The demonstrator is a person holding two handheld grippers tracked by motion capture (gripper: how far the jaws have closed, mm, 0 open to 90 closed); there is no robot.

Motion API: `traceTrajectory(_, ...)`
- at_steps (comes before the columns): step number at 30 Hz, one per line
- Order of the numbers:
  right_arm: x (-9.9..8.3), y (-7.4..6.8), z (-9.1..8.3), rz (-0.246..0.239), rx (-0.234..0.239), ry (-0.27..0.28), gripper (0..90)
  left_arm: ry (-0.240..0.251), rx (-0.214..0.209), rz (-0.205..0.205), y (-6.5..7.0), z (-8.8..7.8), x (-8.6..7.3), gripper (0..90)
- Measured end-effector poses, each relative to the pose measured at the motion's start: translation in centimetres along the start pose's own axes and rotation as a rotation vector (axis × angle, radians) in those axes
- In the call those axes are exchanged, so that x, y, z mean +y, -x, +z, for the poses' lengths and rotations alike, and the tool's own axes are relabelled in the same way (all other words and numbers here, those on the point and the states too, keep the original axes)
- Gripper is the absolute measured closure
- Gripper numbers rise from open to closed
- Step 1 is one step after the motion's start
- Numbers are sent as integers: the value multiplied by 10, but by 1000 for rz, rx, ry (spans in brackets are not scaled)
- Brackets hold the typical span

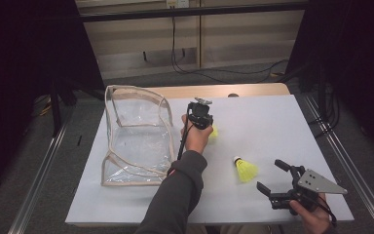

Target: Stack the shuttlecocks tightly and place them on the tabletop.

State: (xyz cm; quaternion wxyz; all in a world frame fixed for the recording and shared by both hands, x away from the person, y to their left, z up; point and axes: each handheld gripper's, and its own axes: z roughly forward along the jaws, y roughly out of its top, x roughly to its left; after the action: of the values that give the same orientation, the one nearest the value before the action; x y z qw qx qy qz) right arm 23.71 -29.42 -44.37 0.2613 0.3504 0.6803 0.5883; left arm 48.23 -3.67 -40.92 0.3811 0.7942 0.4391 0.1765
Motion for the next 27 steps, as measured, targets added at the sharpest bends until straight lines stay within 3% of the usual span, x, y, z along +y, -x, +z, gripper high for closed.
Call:
traceTrajectory(6,0,0,0,2,1,2,23,-17,5,36,2,-2,1,900)
traceTrajectory(13,0,0,0,-1,1,1,24,-30,37,38,0,-6,1,900)
traceTrajectory(27,0,0,-1,0,3,2,23,-44,56,33,-1,-6,-2,900)
